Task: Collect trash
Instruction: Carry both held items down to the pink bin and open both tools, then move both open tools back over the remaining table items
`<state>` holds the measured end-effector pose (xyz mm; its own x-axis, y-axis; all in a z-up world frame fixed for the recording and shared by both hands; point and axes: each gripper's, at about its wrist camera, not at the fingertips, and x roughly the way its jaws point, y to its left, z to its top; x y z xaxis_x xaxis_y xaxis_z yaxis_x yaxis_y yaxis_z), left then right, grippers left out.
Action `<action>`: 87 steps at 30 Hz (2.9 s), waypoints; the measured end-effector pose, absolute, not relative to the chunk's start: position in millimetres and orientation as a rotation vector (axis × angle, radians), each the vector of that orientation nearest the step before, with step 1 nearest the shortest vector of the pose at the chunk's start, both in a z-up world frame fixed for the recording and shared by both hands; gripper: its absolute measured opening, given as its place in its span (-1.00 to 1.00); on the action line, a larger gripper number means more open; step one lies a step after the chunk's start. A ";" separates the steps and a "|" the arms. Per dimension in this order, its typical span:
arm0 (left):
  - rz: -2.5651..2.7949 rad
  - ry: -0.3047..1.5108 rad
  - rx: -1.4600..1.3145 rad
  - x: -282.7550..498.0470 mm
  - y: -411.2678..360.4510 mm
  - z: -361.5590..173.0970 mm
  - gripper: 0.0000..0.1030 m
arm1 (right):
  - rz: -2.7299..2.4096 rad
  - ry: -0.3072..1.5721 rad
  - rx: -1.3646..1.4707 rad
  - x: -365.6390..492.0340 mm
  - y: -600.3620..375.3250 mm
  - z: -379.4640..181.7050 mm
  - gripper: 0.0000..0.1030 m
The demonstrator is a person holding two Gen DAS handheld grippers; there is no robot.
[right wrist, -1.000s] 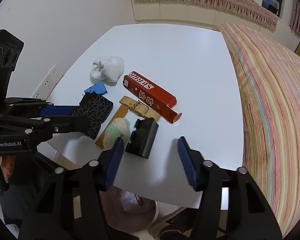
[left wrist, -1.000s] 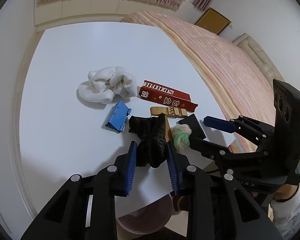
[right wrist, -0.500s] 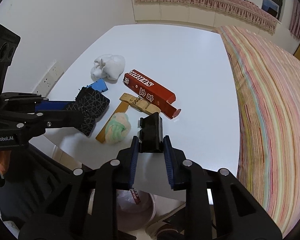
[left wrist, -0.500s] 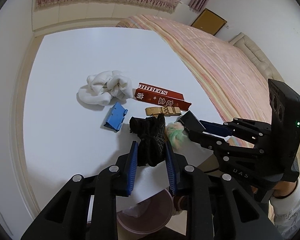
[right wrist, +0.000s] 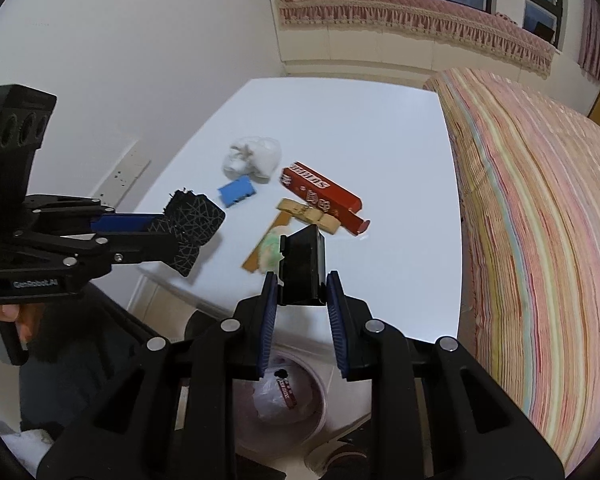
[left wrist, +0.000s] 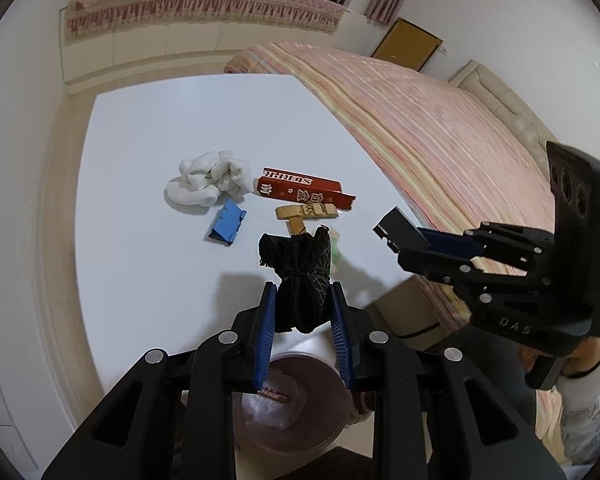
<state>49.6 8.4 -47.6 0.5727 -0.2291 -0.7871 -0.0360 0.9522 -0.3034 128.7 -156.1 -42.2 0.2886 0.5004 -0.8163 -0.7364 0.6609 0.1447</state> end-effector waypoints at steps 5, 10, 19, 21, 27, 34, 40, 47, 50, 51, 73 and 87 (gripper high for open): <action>-0.113 0.946 -0.255 33.5 -0.7 -38.7 -0.49 | 0.861 0.952 -0.265 108.8 -166.3 -29.0 -0.52; -0.119 0.944 -0.218 11.9 -11.5 -34.9 -0.49 | 0.886 0.941 -0.261 84.6 -177.1 -18.2 -0.52; -0.136 0.969 -0.176 -26.7 -31.6 -44.6 -0.49 | 0.925 0.978 -0.265 46.0 -194.4 -24.8 -0.52; -0.143 0.978 -0.175 -32.7 -35.5 -48.5 -0.49 | 0.928 0.991 -0.264 38.8 -198.7 -29.4 -0.52; -0.158 1.000 -0.176 -45.7 -45.0 -58.4 -0.49 | 0.936 1.020 -0.264 23.5 -205.3 -39.8 -0.52; -0.166 1.000 -0.179 -51.6 -48.7 -59.3 -0.49 | 0.949 1.029 -0.254 15.8 -207.7 -42.2 -0.52; -0.182 1.008 -0.193 -50.7 -49.5 -60.8 -0.38 | 0.969 1.041 -0.238 15.7 -207.5 -42.9 -0.51; -0.135 0.988 -0.212 -50.4 -40.7 -58.2 0.71 | 0.916 1.044 -0.244 22.2 -208.8 -46.7 0.74; -0.104 0.982 -0.220 -50.2 -33.9 -57.7 0.79 | 0.887 1.046 -0.241 26.9 -209.4 -49.4 0.81; -0.093 0.980 -0.218 -50.4 -32.1 -57.3 0.82 | 0.880 1.045 -0.242 27.6 -209.4 -49.4 0.82; -0.064 0.963 -0.237 -40.4 -17.9 -49.2 0.85 | 0.885 1.033 -0.220 45.3 -204.7 -41.7 0.90; -0.032 0.907 -0.227 -4.3 9.9 -27.4 0.85 | 0.894 0.938 -0.239 98.7 -182.3 -9.8 0.90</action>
